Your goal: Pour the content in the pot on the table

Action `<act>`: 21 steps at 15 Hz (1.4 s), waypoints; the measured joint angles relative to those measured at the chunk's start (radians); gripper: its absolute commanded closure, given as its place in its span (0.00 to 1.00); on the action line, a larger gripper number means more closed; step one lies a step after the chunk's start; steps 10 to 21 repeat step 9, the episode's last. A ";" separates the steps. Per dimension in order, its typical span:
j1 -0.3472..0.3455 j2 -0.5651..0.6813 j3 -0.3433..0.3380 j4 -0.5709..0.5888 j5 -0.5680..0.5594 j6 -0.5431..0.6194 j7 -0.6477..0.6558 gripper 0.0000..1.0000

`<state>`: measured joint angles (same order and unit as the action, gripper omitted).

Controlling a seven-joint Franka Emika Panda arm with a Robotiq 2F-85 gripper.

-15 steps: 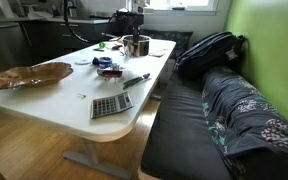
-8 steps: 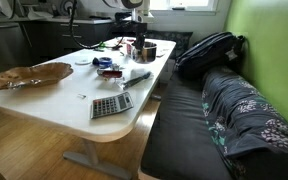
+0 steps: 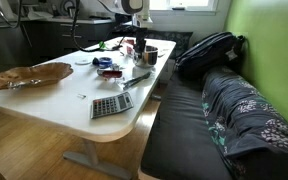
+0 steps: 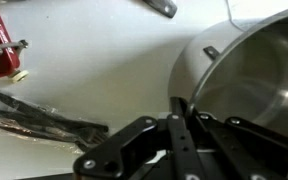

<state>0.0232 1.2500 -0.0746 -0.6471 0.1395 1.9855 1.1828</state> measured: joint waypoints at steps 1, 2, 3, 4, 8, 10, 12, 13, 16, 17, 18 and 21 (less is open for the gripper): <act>0.000 0.002 0.000 0.007 0.000 -0.006 0.001 0.56; 0.000 0.002 -0.001 0.016 0.000 -0.013 0.002 0.49; 0.000 0.002 -0.001 0.026 0.000 -0.019 0.003 0.40; 0.001 0.002 -0.001 0.038 0.000 -0.025 0.003 0.33; 0.002 -0.015 0.000 0.089 0.000 -0.030 -0.007 0.03; 0.002 -0.028 0.002 0.102 0.000 -0.028 -0.037 0.21; 0.002 -0.028 0.002 0.102 0.000 -0.028 -0.037 0.21; 0.002 -0.028 0.002 0.102 0.000 -0.028 -0.037 0.21; 0.002 -0.028 0.002 0.102 0.000 -0.028 -0.037 0.21; 0.002 -0.028 0.002 0.102 0.000 -0.028 -0.037 0.21; 0.002 -0.028 0.002 0.102 0.000 -0.028 -0.037 0.21; 0.002 -0.028 0.002 0.102 0.000 -0.028 -0.037 0.21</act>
